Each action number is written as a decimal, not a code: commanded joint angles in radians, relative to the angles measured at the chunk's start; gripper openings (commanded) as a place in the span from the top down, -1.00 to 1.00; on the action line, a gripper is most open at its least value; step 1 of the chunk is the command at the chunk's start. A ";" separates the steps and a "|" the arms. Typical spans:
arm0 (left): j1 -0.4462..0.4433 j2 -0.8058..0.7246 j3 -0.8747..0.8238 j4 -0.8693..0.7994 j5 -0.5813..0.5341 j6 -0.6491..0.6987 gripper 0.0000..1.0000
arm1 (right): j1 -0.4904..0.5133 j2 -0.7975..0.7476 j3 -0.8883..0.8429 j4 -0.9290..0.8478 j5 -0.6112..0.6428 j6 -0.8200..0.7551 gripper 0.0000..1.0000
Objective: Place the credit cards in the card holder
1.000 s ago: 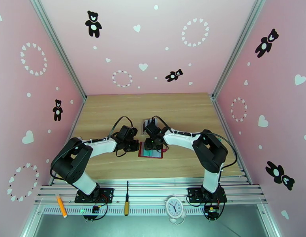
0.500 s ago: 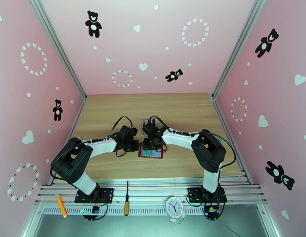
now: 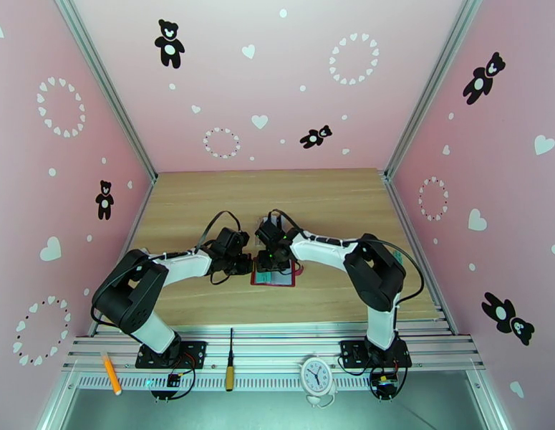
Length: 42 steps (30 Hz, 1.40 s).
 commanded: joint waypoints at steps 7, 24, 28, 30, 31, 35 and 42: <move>-0.010 0.018 0.004 0.000 0.025 -0.005 0.88 | 0.020 0.043 0.050 -0.012 -0.027 -0.017 0.12; -0.010 0.008 0.005 -0.011 0.003 0.000 0.89 | 0.010 0.006 0.051 -0.072 0.042 -0.047 0.10; -0.010 0.005 0.004 -0.012 0.000 -0.001 0.90 | 0.011 -0.013 0.049 -0.102 0.087 -0.057 0.07; -0.009 0.002 0.003 -0.010 -0.001 0.000 0.91 | 0.012 -0.022 0.039 -0.103 0.093 -0.054 0.07; -0.009 0.000 0.002 -0.011 0.001 0.000 0.92 | 0.013 -0.026 0.034 -0.101 0.095 -0.053 0.07; -0.009 0.002 0.002 -0.007 0.007 -0.001 0.99 | 0.019 -0.037 0.026 -0.105 0.113 -0.051 0.06; -0.009 0.002 -0.001 0.002 0.023 -0.002 0.99 | 0.023 -0.048 0.023 -0.117 0.133 -0.051 0.06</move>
